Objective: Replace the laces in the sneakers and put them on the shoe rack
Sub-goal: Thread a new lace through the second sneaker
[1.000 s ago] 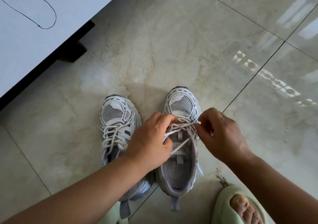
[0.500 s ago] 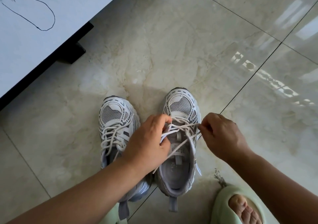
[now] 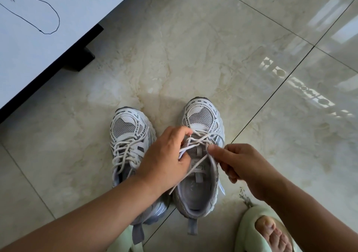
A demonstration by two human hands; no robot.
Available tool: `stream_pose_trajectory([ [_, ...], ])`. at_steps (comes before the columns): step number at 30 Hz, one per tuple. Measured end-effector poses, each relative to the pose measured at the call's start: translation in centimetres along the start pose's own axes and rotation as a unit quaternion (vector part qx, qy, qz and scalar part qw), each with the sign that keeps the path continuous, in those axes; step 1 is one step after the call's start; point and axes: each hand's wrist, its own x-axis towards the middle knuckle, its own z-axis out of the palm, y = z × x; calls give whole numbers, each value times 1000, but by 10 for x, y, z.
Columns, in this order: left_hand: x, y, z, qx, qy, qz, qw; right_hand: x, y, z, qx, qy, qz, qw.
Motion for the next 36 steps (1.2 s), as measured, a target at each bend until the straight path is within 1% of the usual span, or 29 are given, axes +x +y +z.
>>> stream_pose_trajectory([
  [2,0,-1,0,0,2,1,1000,0,-3,-2,9,-5,-32,999],
  [6,1,-1,1,0,6,2,1000,5,-4,0,17,-3,-51,999],
  [7,1,-1,1,0,4,3,1000,8,-3,0,-14,21,-69,997],
  [8,1,-1,0,1,1,4,1000,11,-1,-2,-84,68,-94,990],
  [9,0,-1,0,2,-2,4,1000,15,2,-7,-185,132,-121,966],
  [10,0,-2,-1,3,-3,3,1000,20,6,-13,-277,190,-140,932],
  [11,-1,-2,-1,2,-3,3,1000,23,9,-18,-333,226,-148,903],
  [12,-1,-3,-1,0,-2,3,1000,26,14,-24,-358,243,-148,890],
  [13,-1,-3,-1,-2,-1,3,1000,27,18,-27,-364,253,-150,884],
  [14,-1,-3,-1,-3,1,3,1000,28,22,-28,-364,262,-164,879],
  [15,-1,-3,-1,-3,3,2,1000,26,24,-27,-359,271,-203,870],
  [16,0,-2,-1,-5,3,0,1000,22,25,-24,-346,271,-254,862],
  [17,0,-2,-1,-7,1,-3,1000,17,24,-20,-324,256,-309,857],
  [18,0,-2,-1,-8,-1,-3,1000,13,21,-16,-300,221,-357,856],
  [20,0,-2,-1,-10,-3,-2,1000,10,18,-11,-290,139,-415,851],
  [22,-1,-2,-1,-13,0,0,1000,11,16,-11,-309,92,-432,843],
  [24,-1,-2,-1,-15,3,-1,1000,13,13,-12,-336,76,-433,833],
  [26,-1,-4,0,-14,8,4,1000,17,15,-12,-383,99,-428,813],
  [28,-1,-8,2,-9,19,12,1000,22,22,-18,-452,154,-383,791],
  [29,-2,-9,3,-9,23,12,1000,25,27,-23,-472,176,-351,789],
  [30,-3,-10,3,-10,30,12,999,28,32,-28,-476,189,-323,796],
  [32,-4,-11,1,-12,43,18,999,29,36,-34,-452,192,-305,816],
  [34,-3,-10,-1,-43,42,7,998,26,32,-31,-399,191,-330,834],
  [36,0,-7,-3,-95,55,-33,993,20,19,-20,-327,202,-360,850],
])
